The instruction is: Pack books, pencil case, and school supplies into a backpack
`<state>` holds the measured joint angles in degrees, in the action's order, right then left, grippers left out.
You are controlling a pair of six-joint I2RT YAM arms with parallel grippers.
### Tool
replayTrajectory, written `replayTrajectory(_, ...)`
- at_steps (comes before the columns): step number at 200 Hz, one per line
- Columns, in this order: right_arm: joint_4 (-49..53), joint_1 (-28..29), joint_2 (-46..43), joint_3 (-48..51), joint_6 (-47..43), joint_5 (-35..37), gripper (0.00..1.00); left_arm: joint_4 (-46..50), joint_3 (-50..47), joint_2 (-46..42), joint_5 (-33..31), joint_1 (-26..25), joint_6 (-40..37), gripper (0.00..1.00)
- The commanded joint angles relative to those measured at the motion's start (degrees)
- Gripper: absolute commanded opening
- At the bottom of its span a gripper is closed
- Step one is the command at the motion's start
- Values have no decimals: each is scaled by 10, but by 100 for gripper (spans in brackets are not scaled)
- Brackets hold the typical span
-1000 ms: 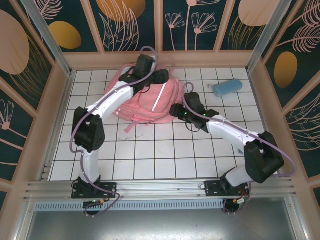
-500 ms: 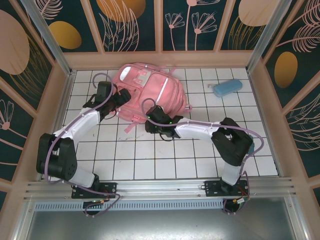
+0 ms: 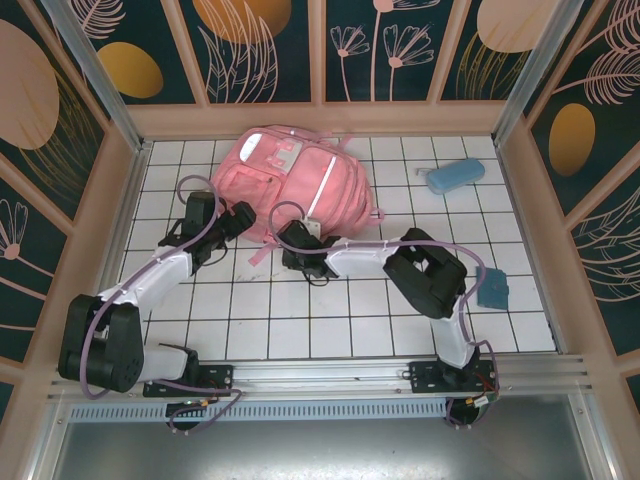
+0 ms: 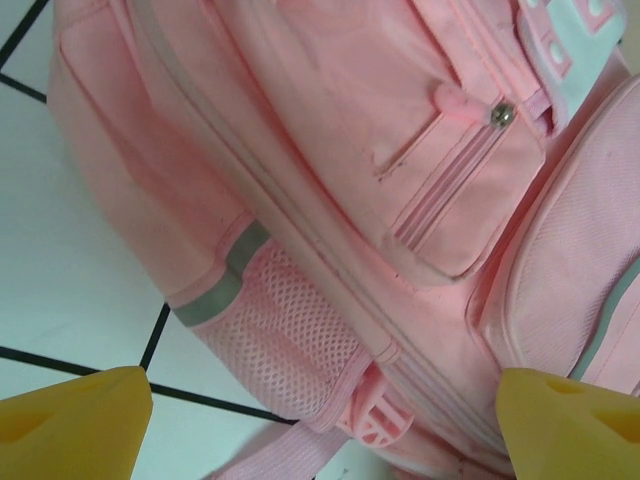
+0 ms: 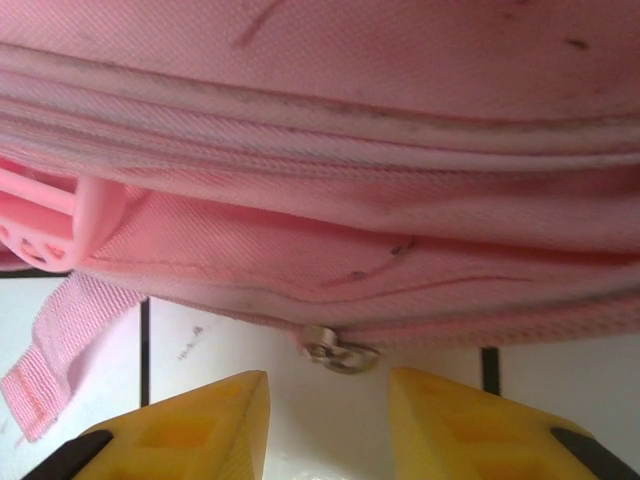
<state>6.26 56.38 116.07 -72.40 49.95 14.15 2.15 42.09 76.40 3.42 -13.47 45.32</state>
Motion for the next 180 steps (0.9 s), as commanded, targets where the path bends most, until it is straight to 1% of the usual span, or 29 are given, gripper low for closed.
replayTrajectory(1,-2,4,16,-37,19,41,36,-33,-17,-17,16,4,11,89)
replayTrajectory(19,17,4,27,-53,30,70,36,-39,-27,-24,18,4,15,89)
replayTrajectory(65,71,4,30,-62,67,127,26,-51,-49,-39,36,4,33,89)
replayTrajectory(83,78,4,27,-60,62,135,22,-69,-64,-41,55,4,52,87)
replayTrajectory(93,83,5,26,-61,55,137,17,-82,-73,-42,67,5,63,85)
replayTrajectory(121,101,8,27,-64,36,151,12,-110,-95,-42,92,5,89,83)
replayTrajectory(130,109,8,31,-70,24,153,13,-115,-98,-41,96,4,92,83)
replayTrajectory(146,124,9,40,-84,4,159,26,-120,-102,-37,100,4,96,83)
replayTrajectory(152,126,8,44,-87,0,162,30,-120,-102,-35,100,5,96,83)
replayTrajectory(165,126,8,49,-93,-9,163,30,-123,-103,-31,102,5,97,82)
replayTrajectory(180,137,8,55,-100,-10,172,27,-128,-104,-26,107,5,99,82)
